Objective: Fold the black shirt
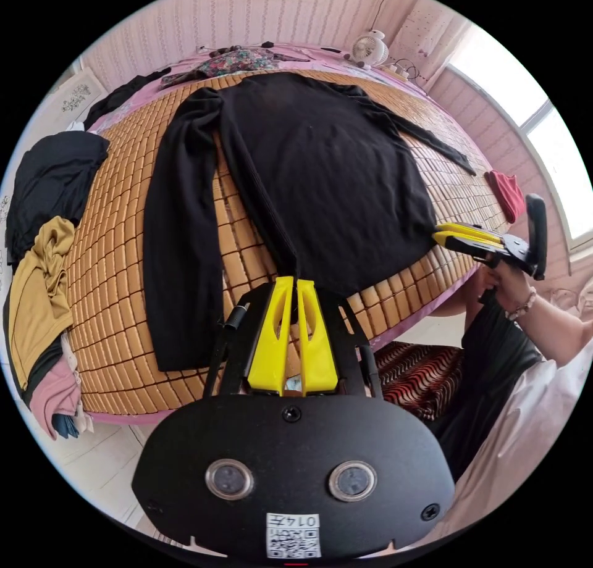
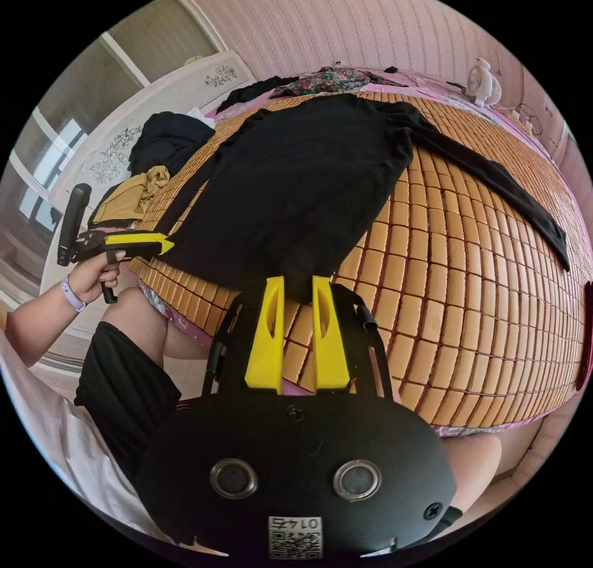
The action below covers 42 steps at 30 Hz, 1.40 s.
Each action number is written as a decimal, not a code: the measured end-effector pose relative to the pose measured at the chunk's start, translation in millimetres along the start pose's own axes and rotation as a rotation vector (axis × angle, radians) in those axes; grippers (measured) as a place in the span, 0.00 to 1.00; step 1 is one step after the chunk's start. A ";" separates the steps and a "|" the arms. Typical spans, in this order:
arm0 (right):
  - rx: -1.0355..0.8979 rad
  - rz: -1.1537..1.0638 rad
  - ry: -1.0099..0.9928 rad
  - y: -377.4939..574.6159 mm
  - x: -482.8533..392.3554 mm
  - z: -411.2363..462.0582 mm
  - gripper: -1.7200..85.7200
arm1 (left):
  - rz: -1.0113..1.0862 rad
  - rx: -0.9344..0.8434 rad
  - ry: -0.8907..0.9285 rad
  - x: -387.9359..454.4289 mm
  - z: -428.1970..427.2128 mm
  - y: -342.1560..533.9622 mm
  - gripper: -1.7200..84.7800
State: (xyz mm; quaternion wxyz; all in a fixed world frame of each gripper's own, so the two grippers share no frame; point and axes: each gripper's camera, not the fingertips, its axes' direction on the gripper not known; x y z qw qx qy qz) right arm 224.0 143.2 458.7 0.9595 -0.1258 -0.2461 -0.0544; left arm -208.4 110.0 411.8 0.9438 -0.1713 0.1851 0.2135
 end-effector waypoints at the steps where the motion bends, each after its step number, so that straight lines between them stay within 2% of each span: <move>1: -0.007 0.009 -0.027 -2.5 6.8 -1.8 0.08 | 0.007 0.016 0.010 1.6 -2.9 -1.5 0.04; 5: 0.018 -0.010 -0.059 -4.5 24.1 -30.2 0.07 | 0.002 0.164 0.122 1.9 -31.7 -8.6 0.01; 8: 0.136 -0.034 -0.056 -10.4 32.2 -98.7 0.05 | 0.014 0.252 0.193 -5.6 -61.6 -10.1 0.01; 10: 0.175 -0.063 -0.147 -19.9 23.0 -134.4 0.06 | 0.016 0.281 0.196 -12.9 -77.6 -5.1 0.01; 12: 0.148 -0.118 -0.220 -22.8 12.4 -136.1 0.07 | -0.072 0.295 0.162 -32.6 -83.6 12.1 0.01; 14: 0.098 -0.154 -0.193 -20.3 8.2 -123.2 0.08 | -0.157 0.241 0.131 -50.8 -69.6 26.7 0.01; 18: -0.042 -0.045 -0.081 -11.0 28.0 -77.5 0.10 | -0.273 0.068 0.246 -75.8 -14.0 51.8 0.01; 24: -0.098 -0.008 0.140 -8.7 31.8 -35.3 0.09 | -0.280 0.008 0.241 -73.5 11.2 52.8 0.01; 27: -0.210 0.008 0.254 -11.1 32.8 -13.8 0.08 | -0.278 -0.021 0.241 -71.3 18.1 50.9 0.01; 32: -0.208 -0.017 0.273 -0.9 27.3 -16.3 0.08 | -0.270 -0.059 0.248 -62.0 25.3 54.9 0.02; 34: -0.269 -0.008 0.238 -9.7 31.4 -20.2 0.08 | -0.273 -0.077 0.277 -62.5 22.9 54.9 0.03; 37: -0.222 -0.088 0.246 -34.5 29.4 -42.8 0.09 | -0.166 -0.124 0.280 -60.0 8.4 53.3 0.04; 39: -0.162 -0.157 0.261 -60.0 28.3 -53.9 0.09 | -0.075 -0.155 0.190 -63.5 -7.2 47.6 0.05; 42: -0.060 -0.282 0.268 -124.5 28.0 -50.8 0.10 | -0.066 -0.082 0.099 -89.8 -24.9 16.3 0.06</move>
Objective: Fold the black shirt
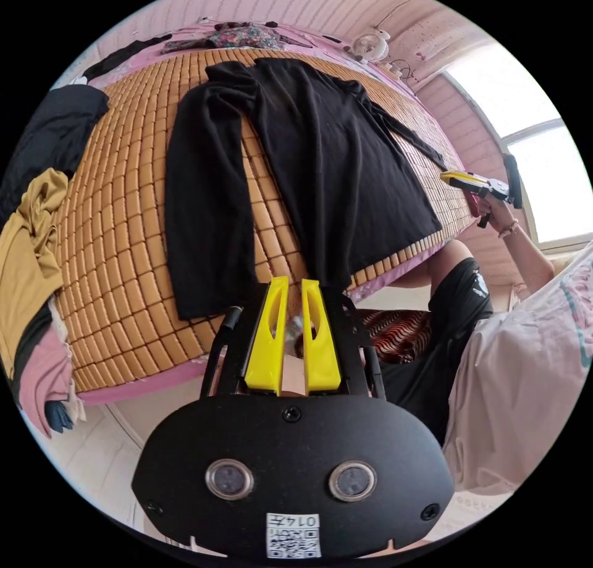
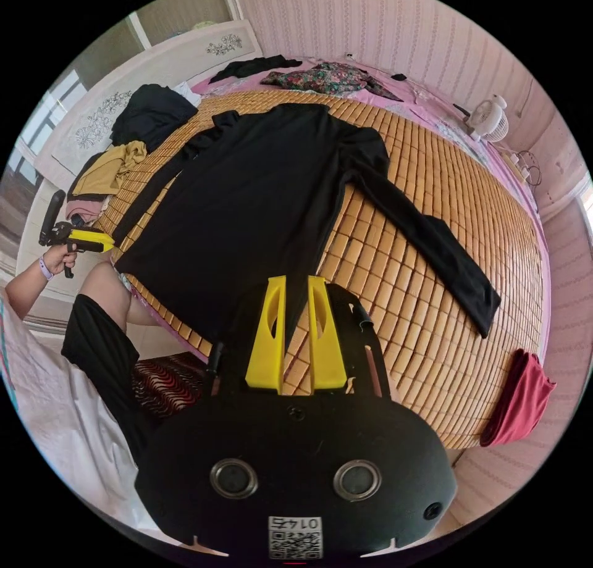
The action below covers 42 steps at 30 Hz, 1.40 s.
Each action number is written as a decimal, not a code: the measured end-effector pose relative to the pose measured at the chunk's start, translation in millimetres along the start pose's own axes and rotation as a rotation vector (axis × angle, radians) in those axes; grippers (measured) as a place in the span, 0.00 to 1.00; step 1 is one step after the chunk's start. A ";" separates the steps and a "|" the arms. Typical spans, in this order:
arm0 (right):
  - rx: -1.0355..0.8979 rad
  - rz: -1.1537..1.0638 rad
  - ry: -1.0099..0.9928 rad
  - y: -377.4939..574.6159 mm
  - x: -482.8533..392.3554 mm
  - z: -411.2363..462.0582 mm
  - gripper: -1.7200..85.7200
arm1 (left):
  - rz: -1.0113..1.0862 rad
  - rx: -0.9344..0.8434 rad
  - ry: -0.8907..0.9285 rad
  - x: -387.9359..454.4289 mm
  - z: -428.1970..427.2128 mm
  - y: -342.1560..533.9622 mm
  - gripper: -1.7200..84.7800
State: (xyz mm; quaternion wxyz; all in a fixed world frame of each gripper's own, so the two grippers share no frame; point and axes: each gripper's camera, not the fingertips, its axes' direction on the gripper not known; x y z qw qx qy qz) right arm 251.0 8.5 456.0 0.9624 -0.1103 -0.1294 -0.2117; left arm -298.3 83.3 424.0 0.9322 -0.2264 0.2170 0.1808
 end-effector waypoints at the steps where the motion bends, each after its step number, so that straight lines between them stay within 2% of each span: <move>1: 0.041 -0.029 -0.009 -31.7 7.3 7.6 0.11 | -0.011 0.023 -0.010 -6.6 -3.6 -10.7 0.07; 6: 0.163 0.001 -0.047 -162.1 38.4 62.4 0.12 | -0.072 0.203 -0.159 -50.2 -4.0 -125.0 0.09; 10: 0.121 0.103 -0.090 -249.2 59.8 120.6 0.14 | -0.210 0.157 -0.138 -81.8 25.8 -167.1 0.09; 13: 0.093 0.132 -0.022 -283.9 65.7 153.6 0.13 | -0.158 0.103 -0.184 -71.6 47.9 -177.9 0.07; 16: 0.075 0.130 0.038 -303.9 66.3 170.4 0.10 | -0.066 0.084 -0.273 -47.2 61.9 -176.3 0.05; 19: 0.058 0.068 0.087 -315.8 60.6 171.4 0.06 | -0.013 0.095 -0.285 -35.1 62.2 -176.8 0.04; 22: 0.088 0.090 0.172 -320.4 66.0 167.0 0.05 | -0.050 0.147 -0.424 -45.0 49.0 -180.0 0.03; 26: 0.120 0.115 0.103 -313.4 78.6 153.5 0.06 | -0.137 0.107 -0.469 -80.4 52.4 -192.9 0.02; 29: 0.219 0.116 0.060 -274.5 94.4 110.3 0.07 | -0.226 0.119 -0.399 -95.9 51.8 -195.3 0.04; 31: 0.293 0.152 0.014 -214.3 119.5 63.2 0.08 | -0.298 0.127 -0.340 -105.8 44.5 -195.4 0.05; 34: 0.273 0.230 0.068 -111.6 156.4 14.1 0.09 | -0.337 0.229 -0.300 -99.0 18.2 -183.2 0.07; 37: 0.163 0.384 0.247 1.8 187.5 -13.6 0.09 | -0.231 0.267 -0.289 -48.6 2.9 -170.1 0.08; 42: 0.015 0.678 0.251 124.9 232.1 -19.5 0.10 | -0.001 0.120 -0.003 86.1 53.9 -140.2 0.09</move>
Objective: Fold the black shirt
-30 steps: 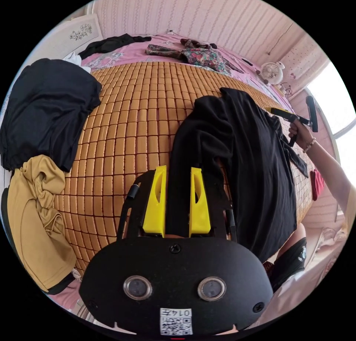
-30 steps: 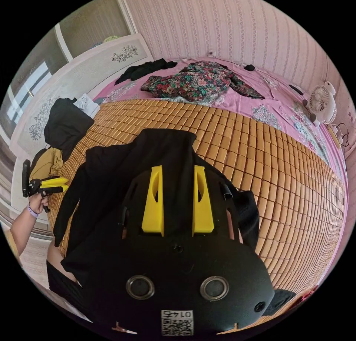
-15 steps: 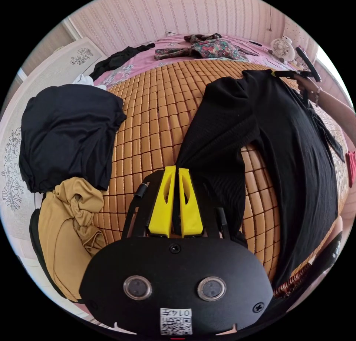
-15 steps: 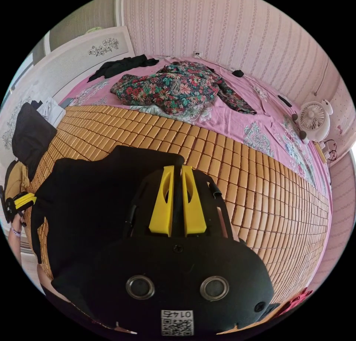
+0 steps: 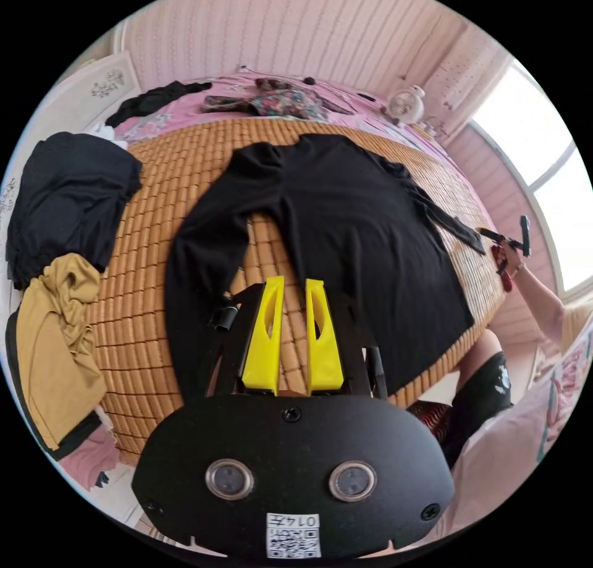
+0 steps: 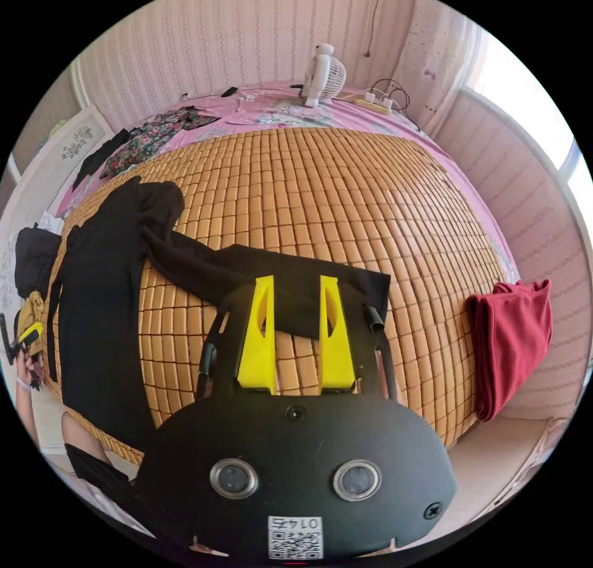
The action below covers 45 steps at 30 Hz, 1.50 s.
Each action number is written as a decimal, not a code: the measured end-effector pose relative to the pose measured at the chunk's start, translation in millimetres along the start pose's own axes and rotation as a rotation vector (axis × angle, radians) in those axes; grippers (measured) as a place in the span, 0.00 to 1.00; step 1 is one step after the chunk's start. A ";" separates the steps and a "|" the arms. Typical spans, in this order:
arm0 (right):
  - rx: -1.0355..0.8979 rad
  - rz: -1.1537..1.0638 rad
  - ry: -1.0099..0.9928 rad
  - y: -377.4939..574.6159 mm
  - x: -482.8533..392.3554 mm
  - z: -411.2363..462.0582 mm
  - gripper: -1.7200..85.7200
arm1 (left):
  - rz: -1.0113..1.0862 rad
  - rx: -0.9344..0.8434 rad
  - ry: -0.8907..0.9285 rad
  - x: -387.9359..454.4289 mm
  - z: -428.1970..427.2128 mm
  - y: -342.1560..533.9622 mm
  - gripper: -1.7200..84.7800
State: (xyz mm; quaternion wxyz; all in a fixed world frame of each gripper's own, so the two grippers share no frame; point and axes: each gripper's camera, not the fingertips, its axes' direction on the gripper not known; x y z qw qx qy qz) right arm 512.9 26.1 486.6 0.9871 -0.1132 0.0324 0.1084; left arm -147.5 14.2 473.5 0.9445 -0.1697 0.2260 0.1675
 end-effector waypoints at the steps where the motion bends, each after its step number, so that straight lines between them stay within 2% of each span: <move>1: -0.020 0.050 0.010 6.7 15.7 4.6 0.11 | 0.014 -0.019 0.027 14.2 8.1 3.5 0.09; 5: -0.025 0.121 -0.021 19.5 41.8 14.8 0.11 | 0.051 -0.112 0.170 82.9 58.8 12.6 0.09; 10: -0.050 0.029 -0.093 27.5 55.9 -0.6 0.08 | 0.071 -0.153 0.167 110.6 87.5 -3.6 0.09; 13: 0.106 -0.045 -0.111 62.0 56.4 -57.8 0.06 | 0.122 -0.168 0.184 122.5 89.6 -16.0 0.08; 15: 0.113 -0.053 -0.107 95.3 58.3 -74.4 0.04 | 0.160 -0.163 0.184 129.8 87.7 -24.7 0.08; 19: -0.023 -0.067 -0.094 144.9 70.6 -61.7 0.07 | 0.188 -0.177 0.204 135.1 93.4 -40.5 0.08; 22: 0.064 -0.003 -0.101 148.9 87.3 -73.5 0.09 | 0.260 -0.187 0.180 146.1 97.1 -61.9 0.09; 25: 0.102 0.073 -0.131 139.2 102.6 -68.7 0.10 | 0.325 -0.162 0.159 157.7 97.7 -90.5 0.09; 30: -0.008 0.141 -0.122 140.6 107.0 -27.7 0.06 | 0.413 -0.074 0.116 180.3 106.0 -182.7 0.09; 35: 0.078 0.099 -0.052 163.5 96.0 -32.1 0.04 | 0.434 0.002 0.097 212.9 126.6 -287.4 0.09; 39: 0.097 0.082 -0.057 169.5 100.6 -37.6 0.03 | 0.336 -0.080 0.119 235.3 186.1 -355.1 0.08; 43: 0.150 0.083 -0.092 171.9 110.3 -49.2 0.03 | 0.236 -0.194 0.088 238.8 237.8 -374.9 0.05; 45: 0.175 0.073 -0.085 172.8 111.7 -54.0 0.03 | 0.225 -0.122 0.069 236.6 237.9 -375.2 0.04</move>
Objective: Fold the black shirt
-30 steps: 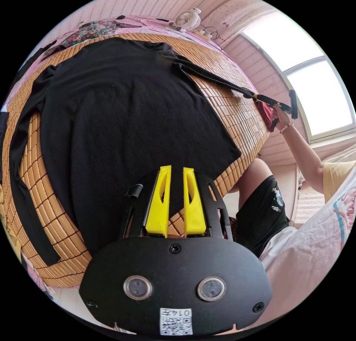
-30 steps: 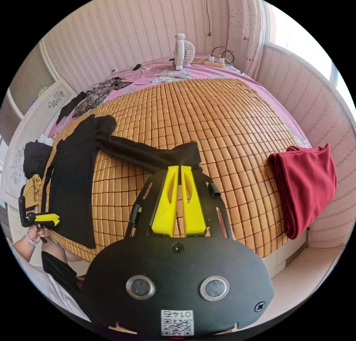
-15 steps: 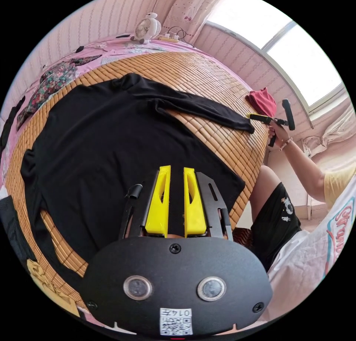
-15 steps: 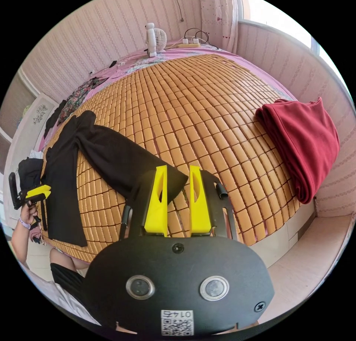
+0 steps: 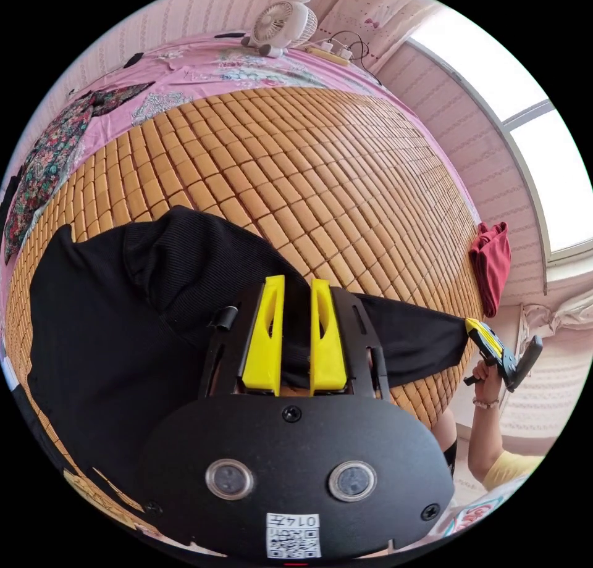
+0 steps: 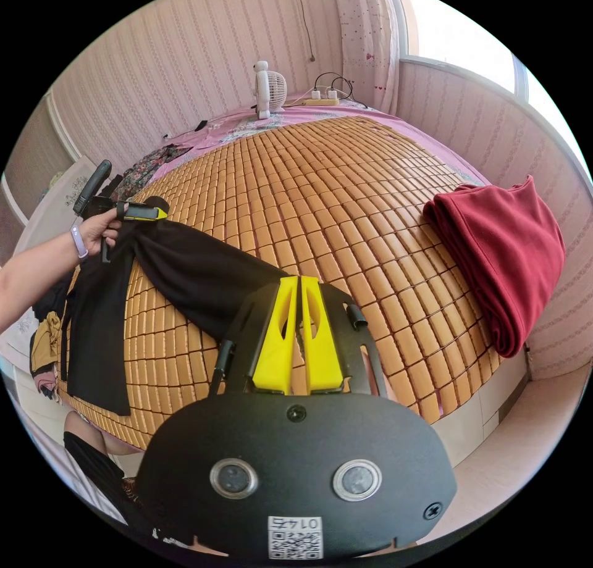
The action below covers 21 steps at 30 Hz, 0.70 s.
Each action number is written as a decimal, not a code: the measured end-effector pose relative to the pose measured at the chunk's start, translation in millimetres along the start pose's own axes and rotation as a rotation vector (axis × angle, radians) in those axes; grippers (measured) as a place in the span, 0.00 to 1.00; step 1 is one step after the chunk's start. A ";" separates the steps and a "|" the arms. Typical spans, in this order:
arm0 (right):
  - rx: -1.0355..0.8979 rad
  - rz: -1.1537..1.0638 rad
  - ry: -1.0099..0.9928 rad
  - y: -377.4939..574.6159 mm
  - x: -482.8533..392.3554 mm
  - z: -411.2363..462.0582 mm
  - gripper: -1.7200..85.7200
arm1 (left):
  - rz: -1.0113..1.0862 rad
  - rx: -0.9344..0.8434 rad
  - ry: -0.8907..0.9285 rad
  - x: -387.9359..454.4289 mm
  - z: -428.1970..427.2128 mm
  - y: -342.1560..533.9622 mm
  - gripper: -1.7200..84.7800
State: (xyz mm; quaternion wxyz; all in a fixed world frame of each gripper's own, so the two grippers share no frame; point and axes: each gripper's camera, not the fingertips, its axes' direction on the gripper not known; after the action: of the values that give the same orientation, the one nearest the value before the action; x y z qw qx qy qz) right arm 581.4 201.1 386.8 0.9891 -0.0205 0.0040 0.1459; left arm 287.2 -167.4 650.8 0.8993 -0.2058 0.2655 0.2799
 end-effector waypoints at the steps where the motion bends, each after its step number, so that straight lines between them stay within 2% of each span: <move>1: 0.002 -0.004 -0.006 -0.7 1.1 -1.3 0.03 | -0.001 -0.004 0.002 -0.6 1.3 -0.7 0.03; 5: 0.021 -0.010 0.003 -5.4 3.8 -1.0 0.03 | -0.081 0.186 0.089 -17.0 -11.7 -1.0 0.05; 10: -0.041 0.032 0.003 -13.3 4.6 22.3 0.05 | -0.180 0.148 0.280 -38.6 16.5 1.2 0.08; 13: -0.038 0.028 0.044 -5.4 -4.5 18.9 0.06 | -0.197 0.163 0.315 -42.2 2.4 11.7 0.10; 19: 0.035 0.127 0.143 30.9 -7.6 -17.9 0.07 | -0.073 0.298 0.320 -45.4 -99.5 66.6 0.11; 21: 0.065 0.121 0.153 48.1 -19.0 -36.9 0.07 | 0.029 0.333 0.274 -39.0 -149.7 122.4 0.11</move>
State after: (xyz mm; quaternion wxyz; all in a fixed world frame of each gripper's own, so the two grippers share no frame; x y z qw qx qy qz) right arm 549.2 240.1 348.3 0.9754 0.0008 0.0853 0.2032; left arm 130.6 -167.6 530.9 0.8722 -0.0866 0.4311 0.2145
